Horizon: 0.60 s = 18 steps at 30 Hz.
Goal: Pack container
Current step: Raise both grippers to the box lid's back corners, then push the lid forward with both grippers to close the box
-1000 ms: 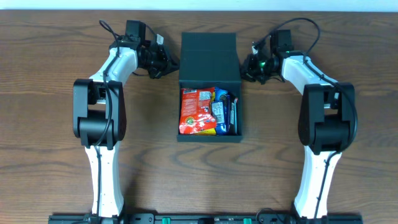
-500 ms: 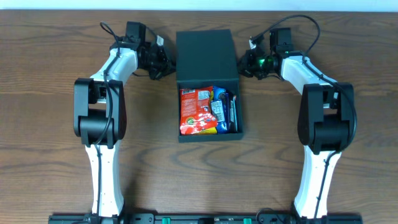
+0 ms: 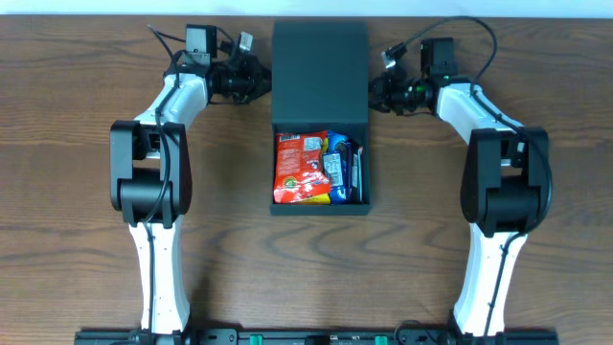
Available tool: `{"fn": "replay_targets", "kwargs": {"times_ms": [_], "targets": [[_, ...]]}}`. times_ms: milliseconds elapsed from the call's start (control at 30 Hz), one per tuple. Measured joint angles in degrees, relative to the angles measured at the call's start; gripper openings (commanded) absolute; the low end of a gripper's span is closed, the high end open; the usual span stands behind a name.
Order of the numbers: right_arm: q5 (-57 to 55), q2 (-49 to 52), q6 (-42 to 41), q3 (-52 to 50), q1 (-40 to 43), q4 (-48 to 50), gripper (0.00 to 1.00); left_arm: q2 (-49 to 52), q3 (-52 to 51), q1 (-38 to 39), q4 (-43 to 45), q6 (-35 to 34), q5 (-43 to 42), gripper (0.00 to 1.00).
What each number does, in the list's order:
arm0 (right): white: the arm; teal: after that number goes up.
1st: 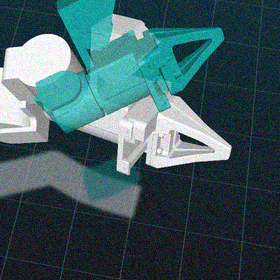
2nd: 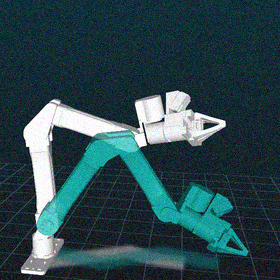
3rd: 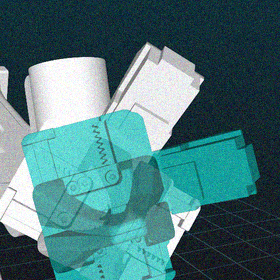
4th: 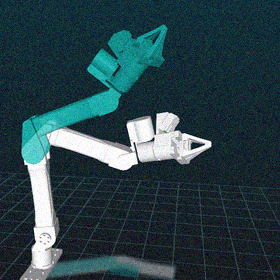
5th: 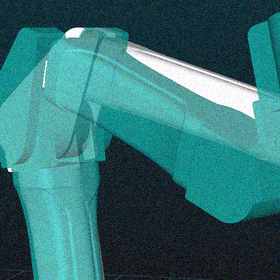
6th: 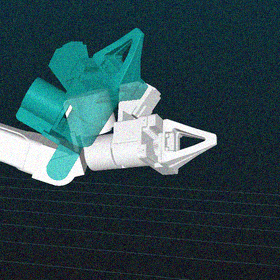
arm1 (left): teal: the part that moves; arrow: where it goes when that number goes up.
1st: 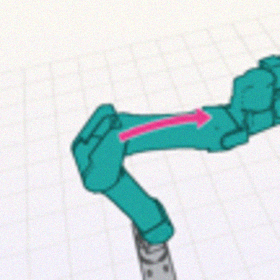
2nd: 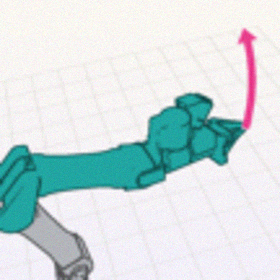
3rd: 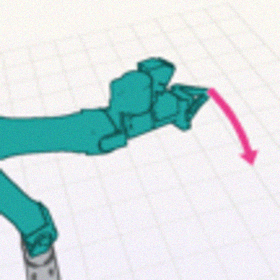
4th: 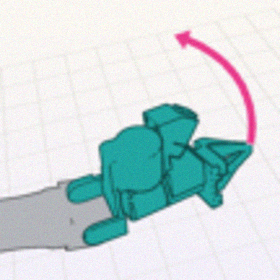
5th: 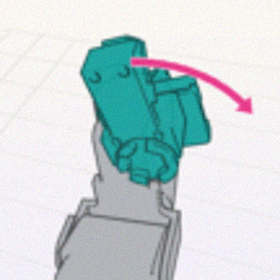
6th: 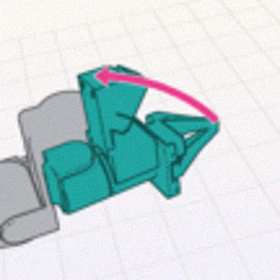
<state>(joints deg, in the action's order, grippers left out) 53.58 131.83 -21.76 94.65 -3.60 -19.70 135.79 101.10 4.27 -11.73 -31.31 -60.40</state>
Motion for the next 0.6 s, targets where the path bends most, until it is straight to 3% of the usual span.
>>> {"fn": "replay_targets", "kwargs": {"times_ms": [167,600], "targets": [[1.81,0.02,1.14,4.59,0.07,-1.92,0.02,0.00,0.46,-0.04,1.77,-0.07,-5.57,0.06],[-1.51,-2.97,10.29,11.91,0.04,-20.90,0.02,-0.02,8.70,-1.53,4.28,-0.20,-15.67,0.06]]}}
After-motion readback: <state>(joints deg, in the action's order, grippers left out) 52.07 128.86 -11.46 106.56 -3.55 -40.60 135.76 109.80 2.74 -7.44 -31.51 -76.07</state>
